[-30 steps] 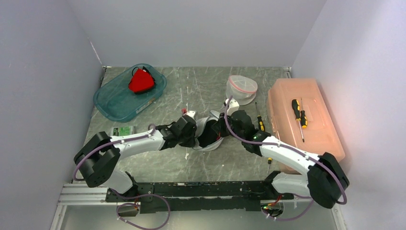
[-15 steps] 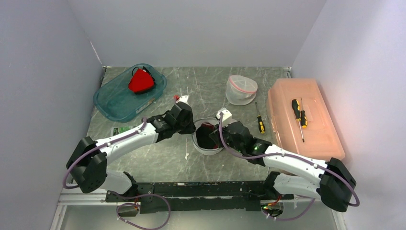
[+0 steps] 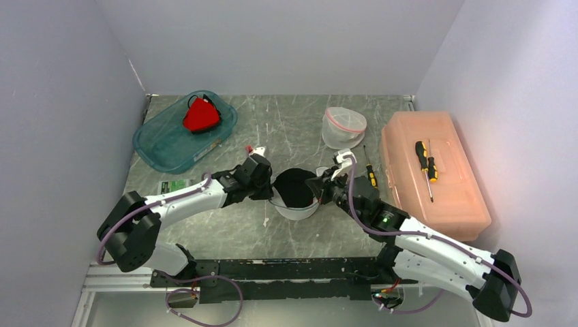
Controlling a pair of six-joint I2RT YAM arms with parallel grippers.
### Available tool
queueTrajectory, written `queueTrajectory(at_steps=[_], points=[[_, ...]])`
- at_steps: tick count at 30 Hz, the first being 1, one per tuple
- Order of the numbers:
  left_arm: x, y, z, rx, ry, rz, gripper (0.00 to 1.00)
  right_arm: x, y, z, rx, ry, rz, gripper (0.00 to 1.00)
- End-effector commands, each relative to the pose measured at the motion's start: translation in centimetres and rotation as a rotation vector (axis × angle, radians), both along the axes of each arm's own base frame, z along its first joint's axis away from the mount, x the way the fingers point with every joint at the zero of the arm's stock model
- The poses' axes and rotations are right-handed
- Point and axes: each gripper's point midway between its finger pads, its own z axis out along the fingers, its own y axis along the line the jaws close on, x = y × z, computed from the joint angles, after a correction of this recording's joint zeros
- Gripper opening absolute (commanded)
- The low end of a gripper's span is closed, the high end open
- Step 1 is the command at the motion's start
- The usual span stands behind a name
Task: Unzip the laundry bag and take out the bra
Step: Pick up the bra from the laundry bag.
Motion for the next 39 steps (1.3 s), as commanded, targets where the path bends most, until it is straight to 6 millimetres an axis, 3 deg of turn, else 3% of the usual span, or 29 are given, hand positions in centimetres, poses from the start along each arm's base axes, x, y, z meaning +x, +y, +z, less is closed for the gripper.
queueTrajectory(at_steps=[1, 4, 9, 13, 23, 27, 31, 34, 39], points=[[0.2, -0.5, 1.2, -0.058, -0.028, 0.006, 0.08, 0.3, -0.6, 2.7, 0.132, 0.006, -0.070, 0.00], [0.2, -0.3, 1.7, -0.066, -0.036, 0.011, 0.19, 0.3, -1.0, 3.9, 0.145, 0.006, -0.090, 0.00], [0.0, 0.3, 3.7, -0.081, -0.064, 0.026, 0.56, 0.6, -1.8, 5.5, 0.118, 0.017, -0.117, 0.00], [-0.2, 1.3, 6.3, -0.090, -0.108, 0.049, 0.75, 0.4, -2.1, 7.3, 0.125, 0.005, -0.109, 0.00], [-0.2, 5.3, 13.2, -0.078, -0.254, 0.157, 0.84, -0.3, -3.1, 11.3, 0.181, -0.059, -0.101, 0.00], [0.1, 6.2, 17.4, -0.159, -0.414, 0.161, 0.92, -1.2, -3.1, 13.9, 0.235, -0.103, -0.054, 0.00], [-1.1, 3.9, 22.4, -0.345, -0.636, -0.046, 0.94, -1.8, -2.3, 16.1, 0.284, -0.086, 0.006, 0.00], [-2.5, 1.8, 25.8, -0.511, -0.708, -0.205, 0.94, -2.6, -1.5, 17.9, 0.366, -0.066, 0.084, 0.00], [-3.9, 0.1, 28.1, -0.783, -0.663, -0.369, 0.94, -3.4, -0.9, 21.5, 0.508, -0.049, 0.203, 0.00]])
